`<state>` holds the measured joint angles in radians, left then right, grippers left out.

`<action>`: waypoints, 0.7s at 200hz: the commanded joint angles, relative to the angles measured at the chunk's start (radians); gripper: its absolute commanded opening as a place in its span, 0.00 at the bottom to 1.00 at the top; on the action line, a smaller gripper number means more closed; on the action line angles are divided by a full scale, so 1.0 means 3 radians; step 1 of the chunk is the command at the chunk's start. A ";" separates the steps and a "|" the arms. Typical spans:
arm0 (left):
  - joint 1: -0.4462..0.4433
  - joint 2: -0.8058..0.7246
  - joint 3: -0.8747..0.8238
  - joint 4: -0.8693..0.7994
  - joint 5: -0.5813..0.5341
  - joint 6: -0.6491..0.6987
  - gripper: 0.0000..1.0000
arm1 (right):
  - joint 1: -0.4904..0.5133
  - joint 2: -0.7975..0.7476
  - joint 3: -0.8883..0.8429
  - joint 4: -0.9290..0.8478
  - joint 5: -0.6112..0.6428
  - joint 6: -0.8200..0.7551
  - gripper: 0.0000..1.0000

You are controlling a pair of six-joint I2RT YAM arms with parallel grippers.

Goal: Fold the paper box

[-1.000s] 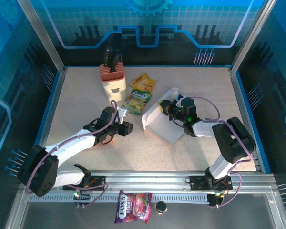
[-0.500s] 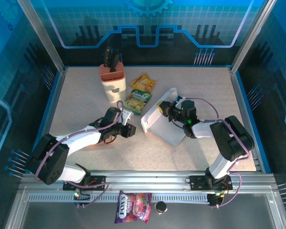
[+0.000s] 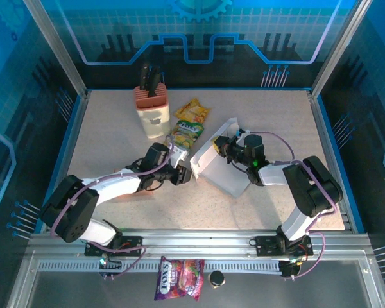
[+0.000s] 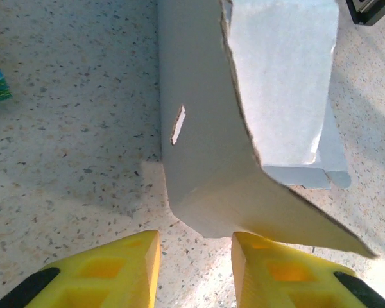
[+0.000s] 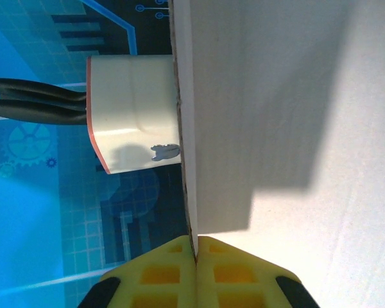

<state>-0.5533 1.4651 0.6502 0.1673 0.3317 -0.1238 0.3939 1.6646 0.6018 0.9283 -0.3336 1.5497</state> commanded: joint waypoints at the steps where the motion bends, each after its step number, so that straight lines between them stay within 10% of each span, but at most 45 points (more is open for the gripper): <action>1: -0.0052 0.0059 0.0165 0.0126 0.0053 0.0060 0.34 | 0.0017 -0.0082 0.0000 0.0017 -0.0052 0.0023 0.00; 140: -0.0247 0.0248 0.0452 0.0036 -0.0330 -0.0038 0.21 | 0.0068 -0.0139 -0.0043 0.0072 0.0055 0.0085 0.00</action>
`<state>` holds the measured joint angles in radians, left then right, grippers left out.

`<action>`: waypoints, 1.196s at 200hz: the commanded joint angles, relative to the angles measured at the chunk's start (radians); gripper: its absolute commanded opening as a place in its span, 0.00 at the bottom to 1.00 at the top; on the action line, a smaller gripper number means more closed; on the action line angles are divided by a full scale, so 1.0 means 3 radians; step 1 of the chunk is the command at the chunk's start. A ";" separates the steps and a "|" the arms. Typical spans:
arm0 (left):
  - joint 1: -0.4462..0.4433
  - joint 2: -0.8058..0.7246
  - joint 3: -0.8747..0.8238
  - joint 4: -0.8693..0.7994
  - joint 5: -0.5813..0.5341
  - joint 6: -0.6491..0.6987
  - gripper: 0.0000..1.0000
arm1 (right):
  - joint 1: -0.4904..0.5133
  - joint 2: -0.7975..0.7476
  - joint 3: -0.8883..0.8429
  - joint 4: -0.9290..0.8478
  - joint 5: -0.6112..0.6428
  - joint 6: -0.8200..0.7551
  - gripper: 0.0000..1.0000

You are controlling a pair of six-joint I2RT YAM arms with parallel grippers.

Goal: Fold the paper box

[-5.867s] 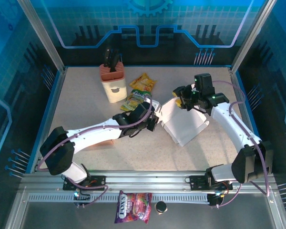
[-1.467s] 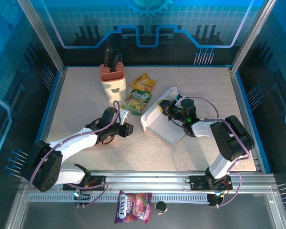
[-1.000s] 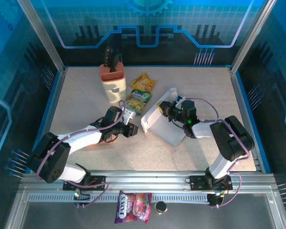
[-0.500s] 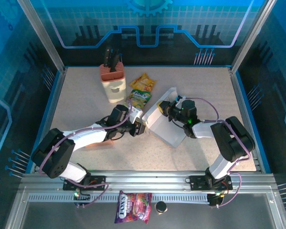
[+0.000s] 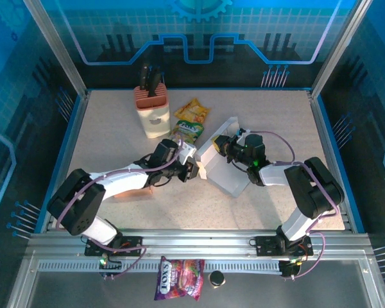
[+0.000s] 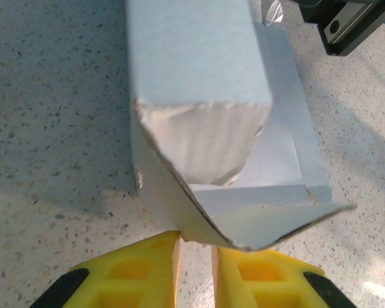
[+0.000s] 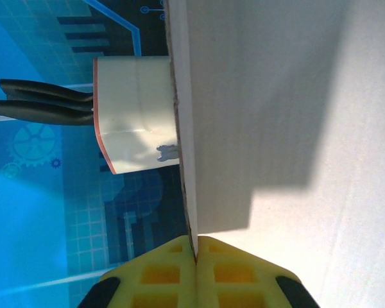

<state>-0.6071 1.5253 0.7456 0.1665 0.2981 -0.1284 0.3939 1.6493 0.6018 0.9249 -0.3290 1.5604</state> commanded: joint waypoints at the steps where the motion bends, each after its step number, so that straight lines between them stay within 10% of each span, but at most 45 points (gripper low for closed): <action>1: -0.0073 0.0048 0.0136 0.0033 -0.0225 -0.0025 0.21 | 0.0068 -0.0088 -0.0045 0.0083 0.0042 0.0052 0.00; 239: -0.0263 0.0505 0.0137 0.0529 -0.1449 -0.0439 0.33 | 0.0459 0.0244 -0.0343 0.0742 0.0986 0.0483 0.00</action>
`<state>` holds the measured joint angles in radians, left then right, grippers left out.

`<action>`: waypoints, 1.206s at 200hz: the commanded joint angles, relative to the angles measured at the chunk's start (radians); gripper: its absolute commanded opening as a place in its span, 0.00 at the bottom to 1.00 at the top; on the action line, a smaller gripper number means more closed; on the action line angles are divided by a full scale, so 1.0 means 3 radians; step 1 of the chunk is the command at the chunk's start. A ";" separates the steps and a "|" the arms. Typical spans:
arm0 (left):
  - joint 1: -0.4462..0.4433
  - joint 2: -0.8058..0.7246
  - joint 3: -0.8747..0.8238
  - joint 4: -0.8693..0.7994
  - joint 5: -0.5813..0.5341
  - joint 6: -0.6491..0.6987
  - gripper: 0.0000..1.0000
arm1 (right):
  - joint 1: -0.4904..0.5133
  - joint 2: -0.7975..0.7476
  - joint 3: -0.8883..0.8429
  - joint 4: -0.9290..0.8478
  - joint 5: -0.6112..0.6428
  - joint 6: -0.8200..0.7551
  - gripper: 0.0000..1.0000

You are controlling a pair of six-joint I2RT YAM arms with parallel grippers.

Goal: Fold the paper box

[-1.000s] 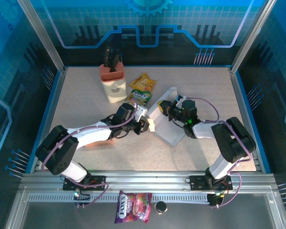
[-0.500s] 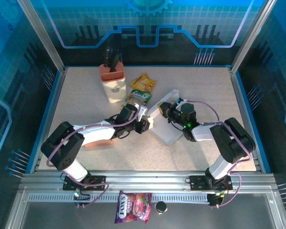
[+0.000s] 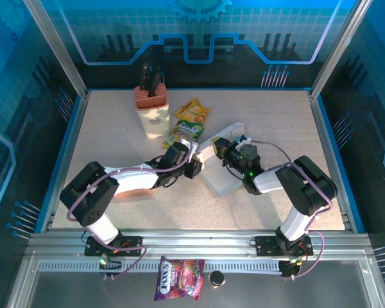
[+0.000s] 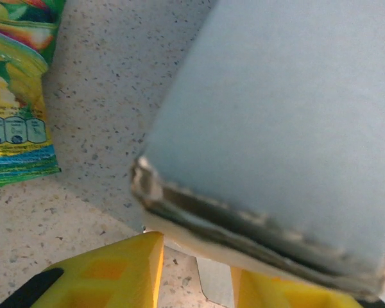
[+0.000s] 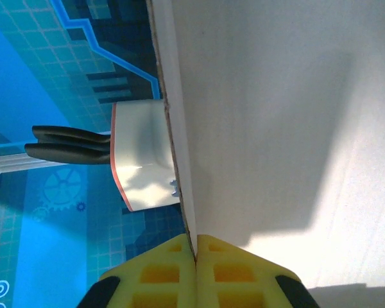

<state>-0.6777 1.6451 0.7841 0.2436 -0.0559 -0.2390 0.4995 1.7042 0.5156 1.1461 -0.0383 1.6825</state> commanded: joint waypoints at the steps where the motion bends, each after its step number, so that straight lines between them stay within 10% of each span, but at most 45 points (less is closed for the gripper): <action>1: -0.0027 0.0108 0.0009 0.0272 -0.0276 -0.0071 0.33 | 0.0108 0.0064 -0.0056 0.0007 0.0019 0.0077 0.00; 241: -0.0374 0.0568 0.0593 -0.0059 -0.1477 -0.0367 0.00 | 0.0165 -0.0095 -0.0011 -0.0360 0.0051 0.0228 0.00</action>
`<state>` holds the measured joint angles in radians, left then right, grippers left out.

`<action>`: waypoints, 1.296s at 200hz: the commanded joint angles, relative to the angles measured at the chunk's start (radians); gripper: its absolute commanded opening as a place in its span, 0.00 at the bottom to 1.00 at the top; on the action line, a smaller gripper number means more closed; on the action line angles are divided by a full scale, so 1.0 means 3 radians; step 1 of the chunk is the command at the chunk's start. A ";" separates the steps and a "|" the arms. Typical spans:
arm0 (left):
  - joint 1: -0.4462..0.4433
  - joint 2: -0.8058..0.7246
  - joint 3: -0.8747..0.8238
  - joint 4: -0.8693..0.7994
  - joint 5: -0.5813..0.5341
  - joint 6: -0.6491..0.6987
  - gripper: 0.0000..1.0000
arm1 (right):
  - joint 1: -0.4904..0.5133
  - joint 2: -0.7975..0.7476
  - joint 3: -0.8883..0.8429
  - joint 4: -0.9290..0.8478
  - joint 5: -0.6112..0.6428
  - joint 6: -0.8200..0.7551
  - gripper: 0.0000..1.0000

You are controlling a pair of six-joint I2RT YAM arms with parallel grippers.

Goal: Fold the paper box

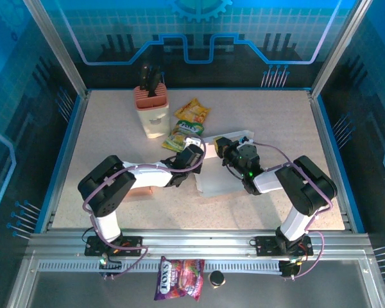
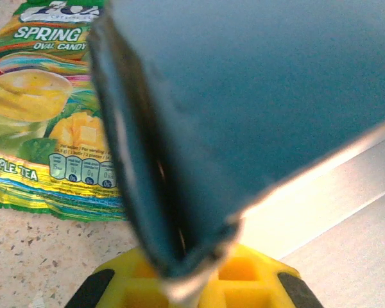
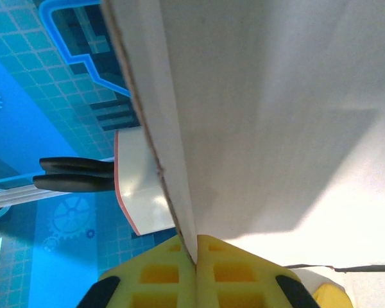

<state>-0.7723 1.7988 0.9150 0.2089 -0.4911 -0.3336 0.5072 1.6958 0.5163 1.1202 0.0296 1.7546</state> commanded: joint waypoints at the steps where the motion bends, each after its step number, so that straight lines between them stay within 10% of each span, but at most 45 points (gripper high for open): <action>1: -0.0062 0.0057 0.0159 0.0059 -0.0028 -0.0053 0.00 | 0.0140 -0.0073 -0.0013 -0.0278 -0.0175 -0.0013 0.00; 27: -0.0071 0.0068 0.0193 0.0002 -0.0127 -0.0082 0.00 | 0.0140 -0.0145 -0.0001 -0.0389 -0.0165 -0.0068 0.00; 129: -0.0074 -0.0190 0.0103 -0.0223 -0.0156 -0.0002 0.00 | -0.0183 -0.1302 0.0312 -0.2030 -0.0396 -0.0818 0.58; 204: -0.0021 -0.0387 0.0155 -0.0627 0.0002 0.0029 0.00 | -0.0897 -0.2183 0.0805 -0.3765 -0.0746 -0.1778 0.60; 259: 0.0296 -0.0624 0.0252 -0.1100 0.0779 -0.0303 0.00 | -0.1273 -0.2130 0.1525 -0.5074 -0.0851 -0.2415 0.58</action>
<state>-0.7330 1.6806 0.9424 -0.0174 -0.3885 -0.3542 0.1543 1.0519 0.8883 -0.1661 -0.1967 1.1591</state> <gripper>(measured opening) 0.056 0.578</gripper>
